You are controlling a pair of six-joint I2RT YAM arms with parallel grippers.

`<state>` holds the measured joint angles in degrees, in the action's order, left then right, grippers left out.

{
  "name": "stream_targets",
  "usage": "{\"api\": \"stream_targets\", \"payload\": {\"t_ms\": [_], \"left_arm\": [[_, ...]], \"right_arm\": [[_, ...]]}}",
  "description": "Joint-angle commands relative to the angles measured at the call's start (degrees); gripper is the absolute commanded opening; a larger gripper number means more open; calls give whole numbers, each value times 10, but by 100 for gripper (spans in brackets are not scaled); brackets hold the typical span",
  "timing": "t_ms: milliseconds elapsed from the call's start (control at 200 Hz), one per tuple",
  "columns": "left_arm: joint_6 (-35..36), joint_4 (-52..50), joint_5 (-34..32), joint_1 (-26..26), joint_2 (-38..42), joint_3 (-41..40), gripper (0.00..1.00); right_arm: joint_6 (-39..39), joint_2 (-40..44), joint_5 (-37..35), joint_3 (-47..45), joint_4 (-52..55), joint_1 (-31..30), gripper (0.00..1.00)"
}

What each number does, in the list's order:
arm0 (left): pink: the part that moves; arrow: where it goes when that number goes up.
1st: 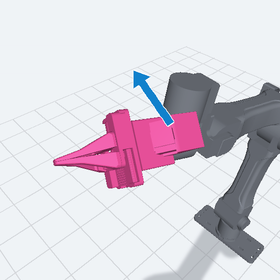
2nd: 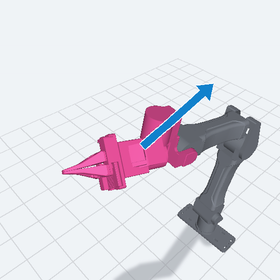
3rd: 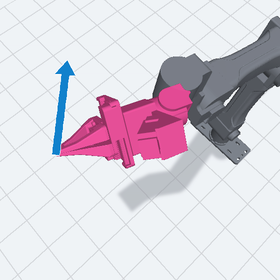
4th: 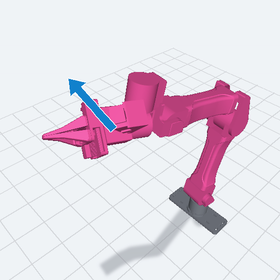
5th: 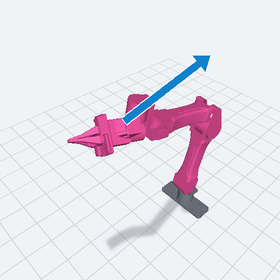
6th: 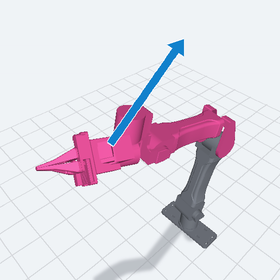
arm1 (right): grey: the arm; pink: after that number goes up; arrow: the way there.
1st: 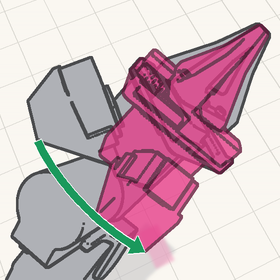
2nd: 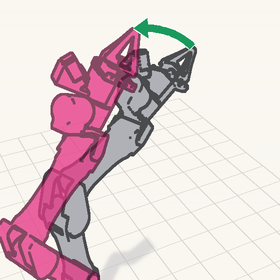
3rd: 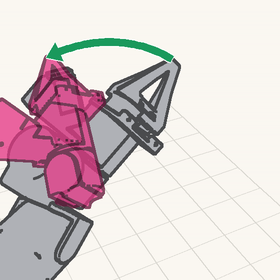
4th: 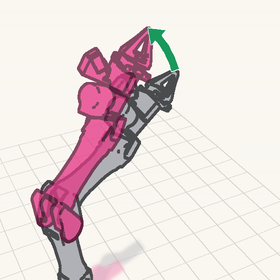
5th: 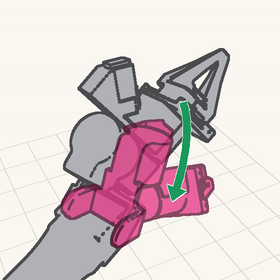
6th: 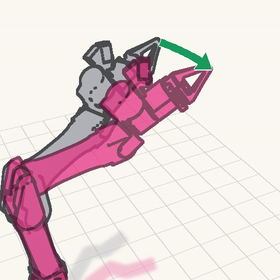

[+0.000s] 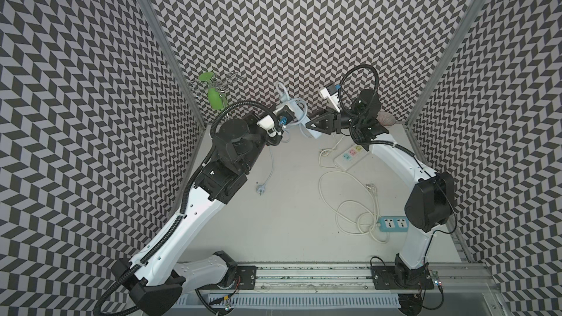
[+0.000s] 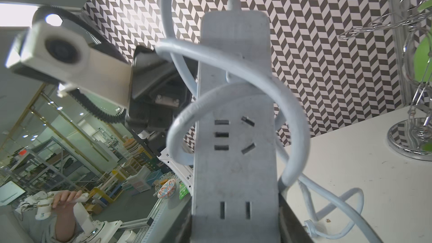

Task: Wrap the cord around the power strip
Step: Wrap the power cord around the power strip.

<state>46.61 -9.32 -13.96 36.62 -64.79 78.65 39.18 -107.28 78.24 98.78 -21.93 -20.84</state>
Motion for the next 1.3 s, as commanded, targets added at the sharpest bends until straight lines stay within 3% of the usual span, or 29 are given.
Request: {"api": "stream_targets", "payload": {"t_ms": [0, 145, 330, 456, 606, 671, 811, 916, 981, 1062, 1097, 1232, 1297], "left_arm": [[3, 10, -11, 6, 73, -37, 0], [-26, -7, -6, 4, 194, -89, 0], [-109, -82, 79, 5, 343, -125, 0], [-154, -166, 133, 5, 407, -152, 0], [-195, -220, 125, 6, 429, -199, 0], [-207, -219, 133, 6, 423, -223, 0], [-200, -172, 86, 6, 387, -275, 0], [-178, -148, 67, -5, 320, -282, 0], [-176, -126, 112, -44, 285, -273, 0], [-180, -114, 226, -146, 234, -246, 0], [-180, -106, 258, -173, 213, -236, 0], [-166, -91, 240, -182, 121, -186, 0], [-172, -97, 267, -201, 70, -147, 0]], "right_arm": [[28, -11, -45, 13, -59, 22, 0], [16, -18, -84, 24, -41, 79, 0], [39, -69, -130, 97, -47, 105, 0], [87, -103, -151, 149, -98, 105, 0], [137, -112, -163, 193, -179, 110, 0], [188, -113, -159, 203, -252, 112, 0], [425, -129, -126, 232, -551, 113, 0], [532, -108, -98, 222, -693, 113, 0], [589, -86, -79, 204, -773, 113, 0], [655, -62, -55, 184, -857, 113, 0], [667, -48, -36, 173, -860, 112, 0], [614, 43, 28, 68, -860, 96, 0], [598, 68, 59, 46, -860, 81, 0]]}}
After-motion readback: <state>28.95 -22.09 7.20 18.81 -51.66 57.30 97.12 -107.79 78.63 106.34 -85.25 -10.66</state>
